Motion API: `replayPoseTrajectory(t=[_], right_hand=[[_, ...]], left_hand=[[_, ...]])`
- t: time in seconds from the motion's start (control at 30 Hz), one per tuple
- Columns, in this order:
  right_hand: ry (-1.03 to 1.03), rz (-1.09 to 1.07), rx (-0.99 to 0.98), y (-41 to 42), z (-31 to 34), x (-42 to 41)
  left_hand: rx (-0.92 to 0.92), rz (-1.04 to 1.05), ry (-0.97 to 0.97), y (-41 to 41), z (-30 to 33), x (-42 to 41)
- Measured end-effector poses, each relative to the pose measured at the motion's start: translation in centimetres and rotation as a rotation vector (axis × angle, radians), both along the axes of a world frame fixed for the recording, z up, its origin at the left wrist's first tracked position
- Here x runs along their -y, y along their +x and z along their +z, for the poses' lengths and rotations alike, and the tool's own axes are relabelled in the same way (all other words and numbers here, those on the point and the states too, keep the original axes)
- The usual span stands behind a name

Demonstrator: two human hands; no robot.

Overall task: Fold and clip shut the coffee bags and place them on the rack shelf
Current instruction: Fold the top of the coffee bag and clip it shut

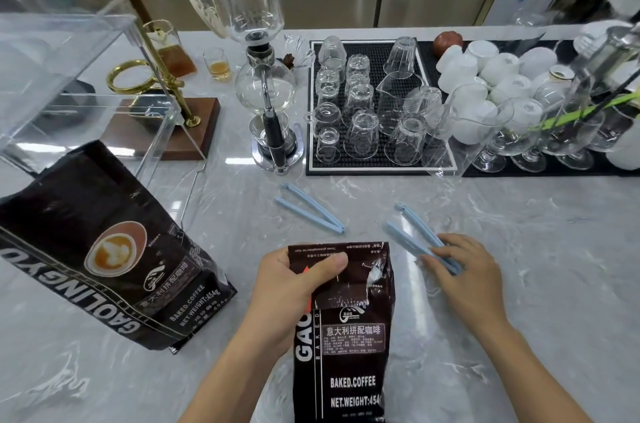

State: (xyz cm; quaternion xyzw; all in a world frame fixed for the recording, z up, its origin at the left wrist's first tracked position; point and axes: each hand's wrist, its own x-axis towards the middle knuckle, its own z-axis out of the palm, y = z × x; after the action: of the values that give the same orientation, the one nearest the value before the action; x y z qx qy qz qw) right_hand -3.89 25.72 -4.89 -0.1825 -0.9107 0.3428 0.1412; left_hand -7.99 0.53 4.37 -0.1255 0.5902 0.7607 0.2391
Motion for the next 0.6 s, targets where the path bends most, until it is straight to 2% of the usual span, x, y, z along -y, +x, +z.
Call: replayPoseTrajectory(t=[0.17,0.33,0.5,0.6], right_hand=[[-0.406,-0.082,-0.073,0.2,1.7,0.4],[-0.781,0.044,-0.147,0.5,6.0,1.4],[-0.864,0.230,-0.085,0.3,9.3,2.8],[-0.835,0.328,-0.004,-0.1,10.2,3.6]], left_hand=[[0.004,-0.004,0.010,0.0,0.1,0.0],[0.010,0.001,0.014,0.0,0.1,0.0],[0.002,-0.007,0.012,0.1,0.2,0.0],[-0.014,-0.025,0.014,0.3,0.0,0.0]])
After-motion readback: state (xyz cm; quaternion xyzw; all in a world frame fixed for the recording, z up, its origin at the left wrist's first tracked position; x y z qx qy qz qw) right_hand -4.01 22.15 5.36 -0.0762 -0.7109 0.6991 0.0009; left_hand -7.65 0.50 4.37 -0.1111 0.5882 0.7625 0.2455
